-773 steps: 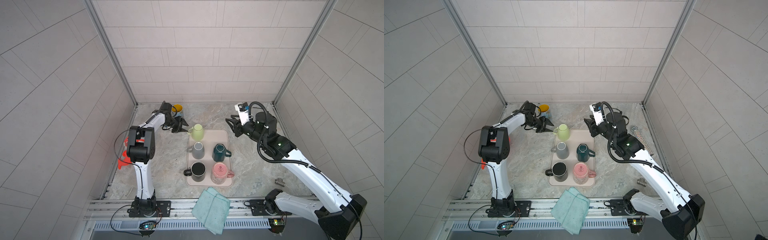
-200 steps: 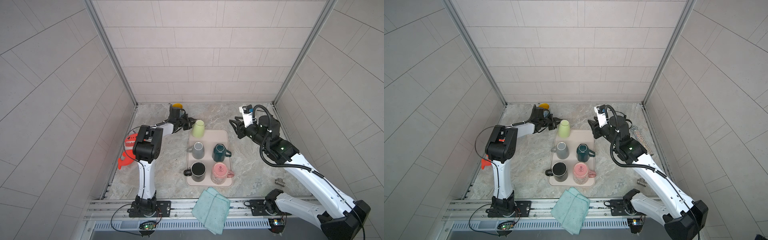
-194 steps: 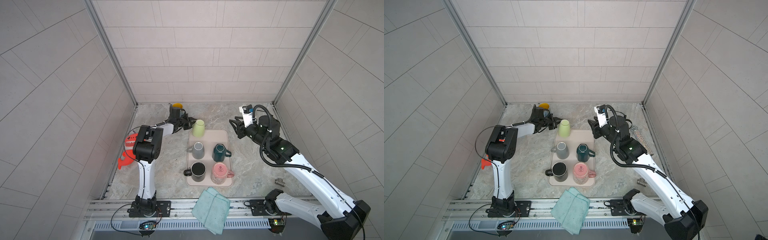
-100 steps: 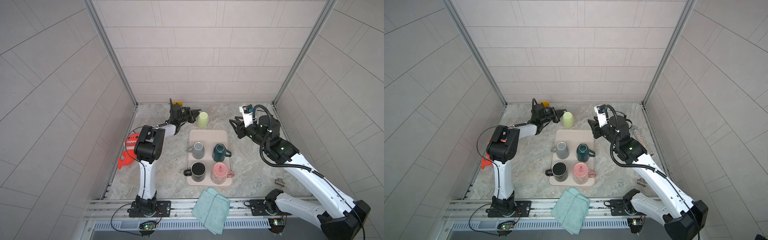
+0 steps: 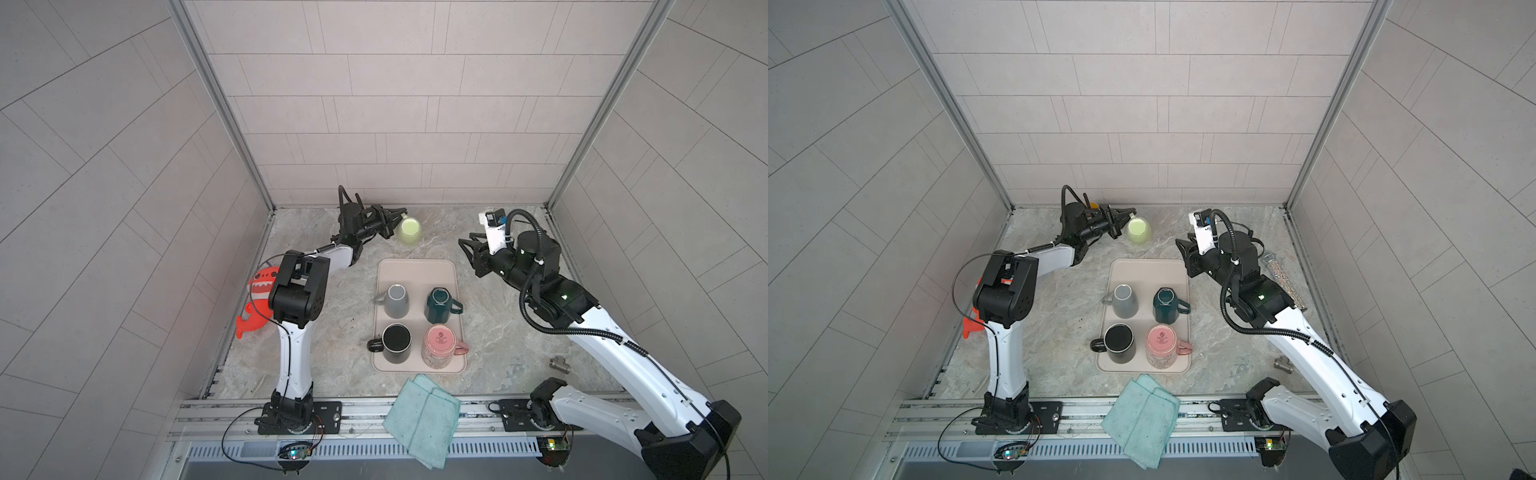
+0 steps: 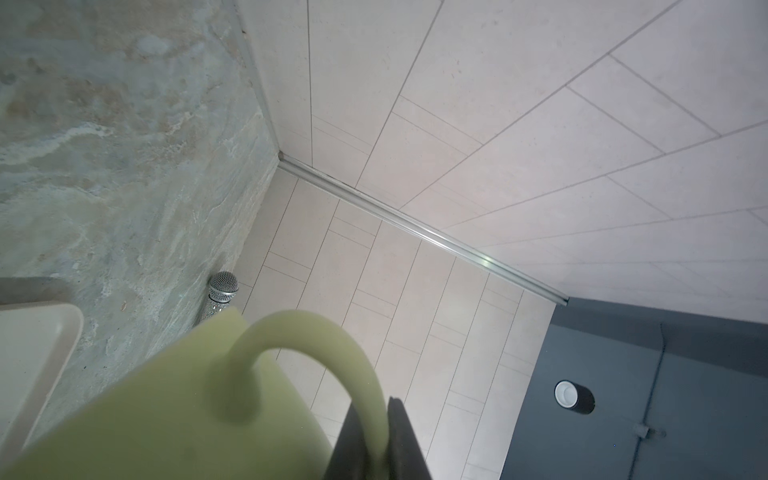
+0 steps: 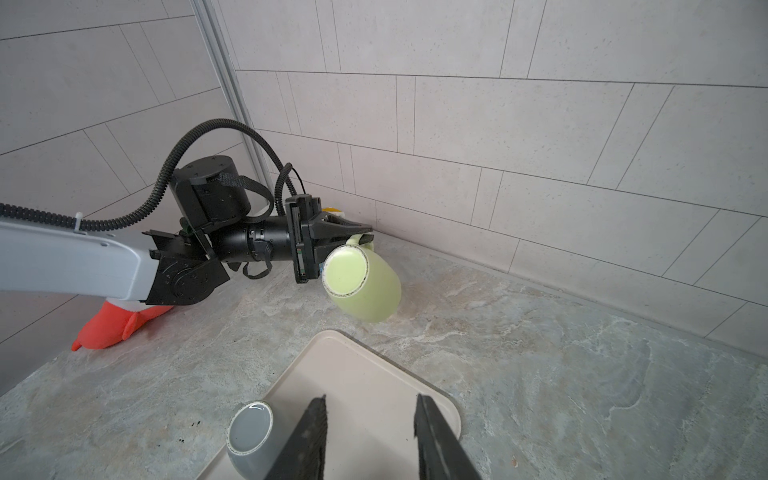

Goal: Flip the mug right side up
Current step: 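Lift the light green mug with the left gripper while the right gripper approaches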

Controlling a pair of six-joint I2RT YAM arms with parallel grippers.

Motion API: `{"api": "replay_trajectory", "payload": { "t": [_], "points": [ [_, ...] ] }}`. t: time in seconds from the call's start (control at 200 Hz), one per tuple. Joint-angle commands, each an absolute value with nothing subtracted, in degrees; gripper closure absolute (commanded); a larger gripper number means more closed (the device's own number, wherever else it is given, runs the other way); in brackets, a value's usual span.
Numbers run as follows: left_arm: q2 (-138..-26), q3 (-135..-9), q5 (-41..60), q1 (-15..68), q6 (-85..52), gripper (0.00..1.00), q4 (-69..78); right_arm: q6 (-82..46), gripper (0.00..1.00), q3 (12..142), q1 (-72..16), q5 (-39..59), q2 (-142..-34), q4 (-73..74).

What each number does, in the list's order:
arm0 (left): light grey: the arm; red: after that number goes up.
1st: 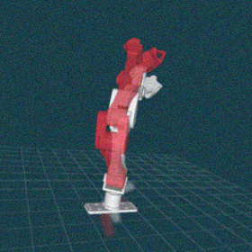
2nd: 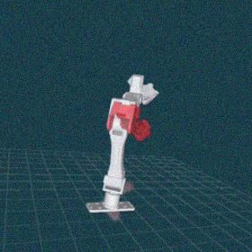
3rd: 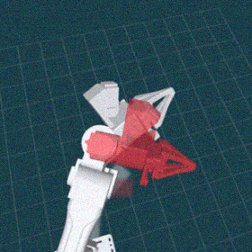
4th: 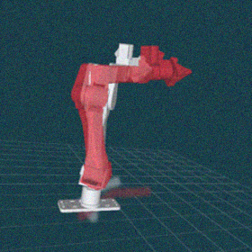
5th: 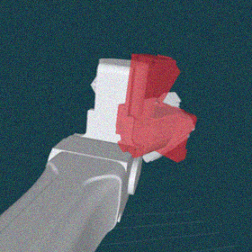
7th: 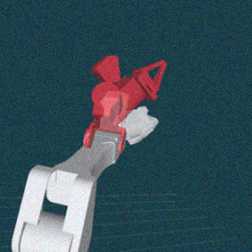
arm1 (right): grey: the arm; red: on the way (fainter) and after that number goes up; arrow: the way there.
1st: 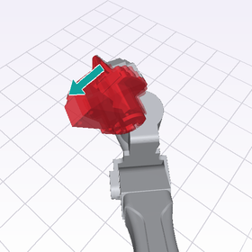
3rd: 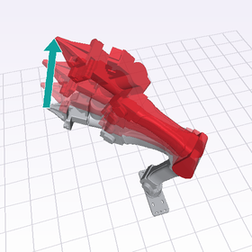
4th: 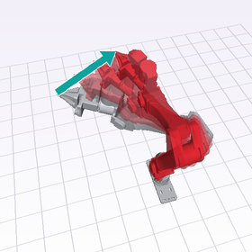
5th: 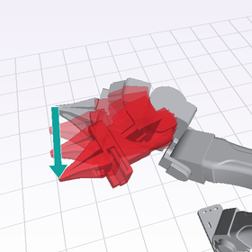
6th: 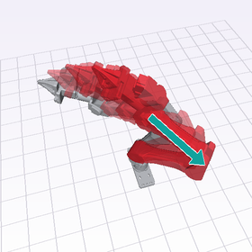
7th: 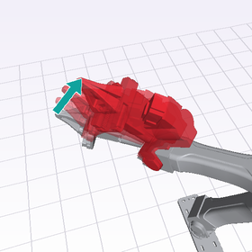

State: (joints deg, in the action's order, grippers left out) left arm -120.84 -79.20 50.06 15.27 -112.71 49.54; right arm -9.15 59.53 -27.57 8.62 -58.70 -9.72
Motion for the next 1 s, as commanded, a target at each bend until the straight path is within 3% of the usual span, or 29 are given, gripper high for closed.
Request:
{"api": "replay_trajectory", "payload": {
  "t": [0.0, 0.32, 0.49, 0.66, 0.841, 0.996],
  "points": [
    [-115.85, -81.25, 53.06, 15.64, -108.99, 1.00, 57.73, -9.79, 0.63, 59.76, -27.41, 8.36, -57.66, -10.28],
    [-112.31, -80.46, 56.31, 15.77, -100.99, 1.00, 58.80, -9.59, 0.64, 60.32, -27.41, 8.42, -58.04, -11.05],
    [-108.66, -79.86, 59.04, 15.89, -90.44, 1.00, 54.36, -9.10, 0.64, 64.05, -27.42, 10.30, -60.47, -13.51],
    [-102.77, -78.88, 59.78, 16.02, -70.04, 1.00, 35.60, -11.13, 0.63, 70.21, -25.57, 16.73, -64.12, -15.84],
    [-94.84, -80.54, 49.67, 17.14, -38.10, 1.00, 2.34, -15.37, 0.63, 77.36, -21.70, 25.86, -68.37, -18.09],
    [-89.99, -78.81, 43.55, 17.49, -26.73, 1.00, -4.63, -20.44, 0.63, 83.68, -18.47, 36.05, -73.49, -18.39]
  ]
}}
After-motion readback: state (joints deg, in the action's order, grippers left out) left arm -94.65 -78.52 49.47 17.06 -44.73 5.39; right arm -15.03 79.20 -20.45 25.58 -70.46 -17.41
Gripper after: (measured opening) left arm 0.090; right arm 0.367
